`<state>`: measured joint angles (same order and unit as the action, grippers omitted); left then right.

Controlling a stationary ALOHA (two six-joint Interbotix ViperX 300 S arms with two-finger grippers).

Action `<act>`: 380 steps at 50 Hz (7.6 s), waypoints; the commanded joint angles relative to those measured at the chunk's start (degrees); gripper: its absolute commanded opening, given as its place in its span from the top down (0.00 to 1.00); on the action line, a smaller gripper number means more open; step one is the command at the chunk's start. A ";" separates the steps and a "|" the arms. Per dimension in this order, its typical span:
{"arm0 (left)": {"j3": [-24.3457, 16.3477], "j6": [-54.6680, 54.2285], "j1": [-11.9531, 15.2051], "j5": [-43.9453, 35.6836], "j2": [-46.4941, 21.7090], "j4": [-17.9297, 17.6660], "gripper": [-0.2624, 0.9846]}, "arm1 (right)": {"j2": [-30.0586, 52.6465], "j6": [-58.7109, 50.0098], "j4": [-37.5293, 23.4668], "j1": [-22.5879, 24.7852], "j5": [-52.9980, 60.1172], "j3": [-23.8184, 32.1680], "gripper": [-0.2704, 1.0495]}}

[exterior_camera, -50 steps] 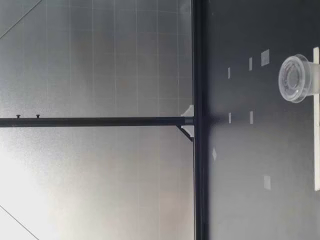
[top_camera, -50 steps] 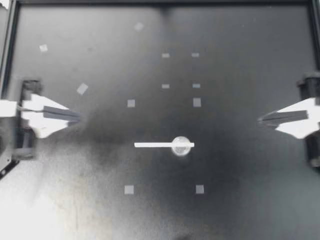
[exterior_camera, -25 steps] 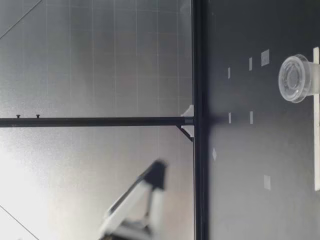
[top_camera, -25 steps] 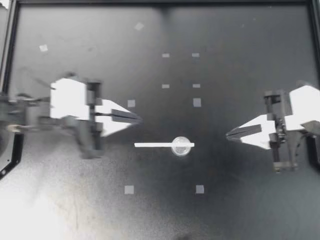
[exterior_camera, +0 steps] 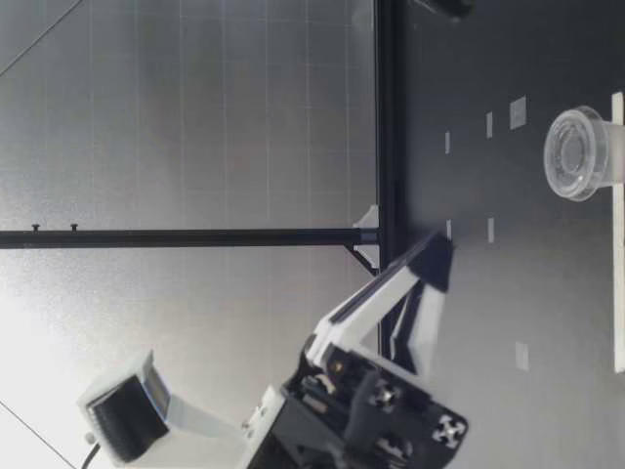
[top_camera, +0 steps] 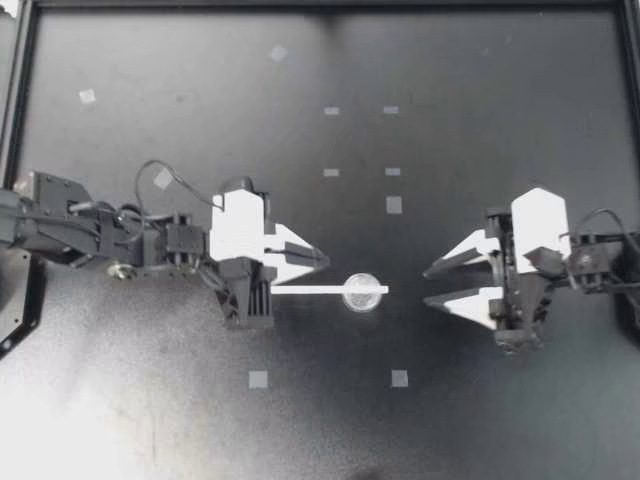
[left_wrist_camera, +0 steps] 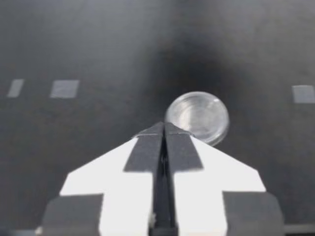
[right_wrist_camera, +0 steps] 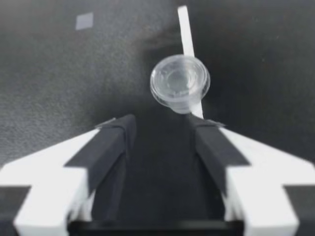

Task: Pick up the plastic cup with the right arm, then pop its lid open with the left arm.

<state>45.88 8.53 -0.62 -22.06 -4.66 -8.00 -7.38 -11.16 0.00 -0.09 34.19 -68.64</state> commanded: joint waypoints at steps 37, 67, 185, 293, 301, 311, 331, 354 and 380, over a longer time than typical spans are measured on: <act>-6.86 0.79 -2.46 -1.14 -8.44 0.62 0.77 | 15.47 -2.64 0.26 0.00 2.64 8.53 0.31; -7.38 0.70 -1.58 -1.23 -10.90 0.70 0.77 | 17.23 -2.37 0.26 -0.09 2.72 10.02 0.31; 2.46 -77.52 -1.93 -36.21 -3.78 0.53 0.18 | 21.53 9.32 -0.88 -2.20 44.82 8.17 0.66; 7.56 -10.72 -0.97 -24.79 6.59 2.81 0.25 | 7.82 -6.86 -5.27 -4.13 24.87 9.58 0.67; 7.65 -10.81 -0.97 -24.79 6.59 2.81 0.25 | 7.91 -6.77 -5.27 -4.13 24.87 9.58 0.67; 7.56 -10.72 -0.97 -24.79 6.59 2.81 0.25 | 7.82 -6.77 -5.27 -4.13 24.87 9.58 0.67; 7.73 -10.81 -0.97 -24.61 6.59 2.81 0.25 | 8.00 -6.68 -5.27 -4.13 24.79 9.58 0.67; 7.73 -10.81 -0.97 -24.61 6.42 2.81 0.25 | 8.09 -6.68 -5.27 -4.13 24.79 9.67 0.67; 7.73 -10.81 -0.97 -24.61 6.42 2.81 0.25 | 8.17 -6.68 -5.36 -4.13 24.87 9.67 0.67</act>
<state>53.96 -2.20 -1.85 -46.23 0.44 -5.10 1.23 -17.93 -5.27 -3.96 58.80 -59.94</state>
